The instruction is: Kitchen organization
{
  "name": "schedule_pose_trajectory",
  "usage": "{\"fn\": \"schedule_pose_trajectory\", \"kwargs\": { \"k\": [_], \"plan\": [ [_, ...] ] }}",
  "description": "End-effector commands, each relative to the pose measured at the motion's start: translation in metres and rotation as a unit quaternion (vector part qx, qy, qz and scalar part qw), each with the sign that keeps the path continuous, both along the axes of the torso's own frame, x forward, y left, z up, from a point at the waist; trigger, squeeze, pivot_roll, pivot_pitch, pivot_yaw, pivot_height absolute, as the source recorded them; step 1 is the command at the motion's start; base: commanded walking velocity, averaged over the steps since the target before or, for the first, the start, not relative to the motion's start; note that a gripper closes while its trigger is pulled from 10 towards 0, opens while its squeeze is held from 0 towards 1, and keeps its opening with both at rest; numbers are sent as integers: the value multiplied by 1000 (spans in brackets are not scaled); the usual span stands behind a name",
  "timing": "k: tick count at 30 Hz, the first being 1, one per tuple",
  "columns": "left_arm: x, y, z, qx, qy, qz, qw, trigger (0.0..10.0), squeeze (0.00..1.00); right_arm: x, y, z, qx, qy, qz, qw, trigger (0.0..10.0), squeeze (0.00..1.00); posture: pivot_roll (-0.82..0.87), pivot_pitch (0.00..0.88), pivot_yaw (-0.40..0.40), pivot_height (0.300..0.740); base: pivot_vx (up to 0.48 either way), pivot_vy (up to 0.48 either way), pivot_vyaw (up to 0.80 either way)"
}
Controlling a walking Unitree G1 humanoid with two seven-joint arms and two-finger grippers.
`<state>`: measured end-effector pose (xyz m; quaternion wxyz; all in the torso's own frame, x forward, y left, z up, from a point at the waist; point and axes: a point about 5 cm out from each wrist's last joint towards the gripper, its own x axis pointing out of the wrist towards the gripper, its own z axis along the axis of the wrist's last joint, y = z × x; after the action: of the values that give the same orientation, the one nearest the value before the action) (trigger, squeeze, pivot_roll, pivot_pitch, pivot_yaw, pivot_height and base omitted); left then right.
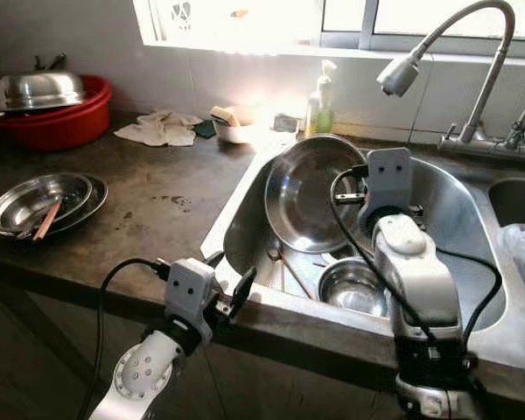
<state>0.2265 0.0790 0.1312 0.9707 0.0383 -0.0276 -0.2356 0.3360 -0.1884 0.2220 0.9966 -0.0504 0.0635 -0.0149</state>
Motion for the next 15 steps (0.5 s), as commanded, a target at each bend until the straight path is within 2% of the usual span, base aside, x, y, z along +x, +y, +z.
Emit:
{"fn": "schedule_pose_trajectory", "kwargs": {
  "k": [1,3,4,5,6,13,15],
  "plan": [
    [-3,-1,2,-1,1,-4,1000,10000,0,9,-1,3,8,15,18,1000,10000,0,91,72,-42,740,0,0,0],
    [-4,-2,2,-1,4,-4,1000,10000,0,14,-1,2,7,30,28,999,10000,0,94,77,-42,740,0,0,0],
    [-7,-2,3,-5,5,-4,1000,10000,0,24,-1,-3,11,57,43,997,10000,0,103,90,-50,740,0,0,0],
    [-7,-2,3,-5,5,-4,1000,10000,0,24,-1,-3,11,57,43,997,10000,0,103,90,-50,740,0,0,0],
    [-9,-3,5,-9,4,-4,1000,10000,0,31,-1,-9,16,81,57,995,10000,0,114,104,-57,740,0,0,0],
    [-15,-2,8,-14,6,-1,1000,10000,0,42,1,-22,36,127,87,987,10000,0,128,126,-66,740,0,0,0],
    [-19,-2,10,-14,8,-1,1000,10000,0,44,5,-29,45,148,115,981,10000,0,143,150,-80,740,0,0,0]
  ]
}}
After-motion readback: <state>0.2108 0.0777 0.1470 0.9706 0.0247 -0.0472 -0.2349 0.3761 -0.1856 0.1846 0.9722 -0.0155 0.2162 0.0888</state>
